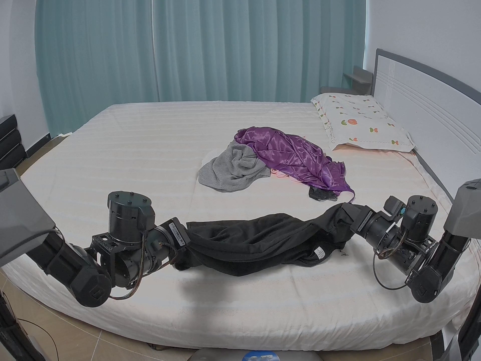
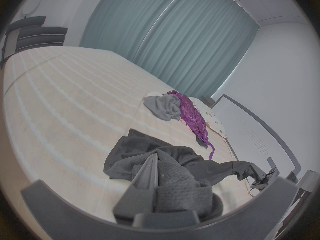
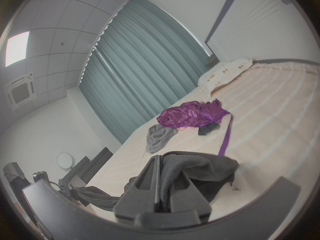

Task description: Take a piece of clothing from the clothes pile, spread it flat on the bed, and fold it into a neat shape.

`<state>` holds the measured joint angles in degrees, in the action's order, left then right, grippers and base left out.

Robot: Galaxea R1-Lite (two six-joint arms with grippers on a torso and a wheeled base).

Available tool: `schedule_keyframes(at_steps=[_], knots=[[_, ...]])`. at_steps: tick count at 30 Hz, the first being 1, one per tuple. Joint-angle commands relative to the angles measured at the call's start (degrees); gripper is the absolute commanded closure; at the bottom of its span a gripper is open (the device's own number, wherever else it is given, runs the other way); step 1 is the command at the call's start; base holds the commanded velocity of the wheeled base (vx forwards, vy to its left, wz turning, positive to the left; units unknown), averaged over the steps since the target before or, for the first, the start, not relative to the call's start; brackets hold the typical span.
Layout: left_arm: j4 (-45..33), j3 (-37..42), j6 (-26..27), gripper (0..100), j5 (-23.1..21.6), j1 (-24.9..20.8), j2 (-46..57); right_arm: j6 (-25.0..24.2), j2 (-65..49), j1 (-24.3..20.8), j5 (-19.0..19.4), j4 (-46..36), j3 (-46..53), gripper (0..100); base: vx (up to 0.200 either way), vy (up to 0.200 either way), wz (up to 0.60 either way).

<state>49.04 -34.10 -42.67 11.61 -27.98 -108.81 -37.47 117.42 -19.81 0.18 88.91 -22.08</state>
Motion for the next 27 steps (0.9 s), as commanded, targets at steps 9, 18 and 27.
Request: schedule_keyframes(at_steps=[9,18,27], knots=[[6.15,6.76,-2.77,100,-0.97,-0.24,-1.05,-3.92,2.11,-0.58,-0.18,0.92,4.5,100,-0.067,0.0,0.0],[6.42,7.11,-2.86,100,-0.97,-0.32,-0.96,-3.92,3.08,-0.67,-0.45,0.92,4.76,100,-0.067,0.0,0.0],[6.42,5.62,-5.58,100,-0.79,0.29,-0.7,-3.92,2.38,-0.76,-0.89,0.92,4.41,100,0.0,0.0,0.0]])
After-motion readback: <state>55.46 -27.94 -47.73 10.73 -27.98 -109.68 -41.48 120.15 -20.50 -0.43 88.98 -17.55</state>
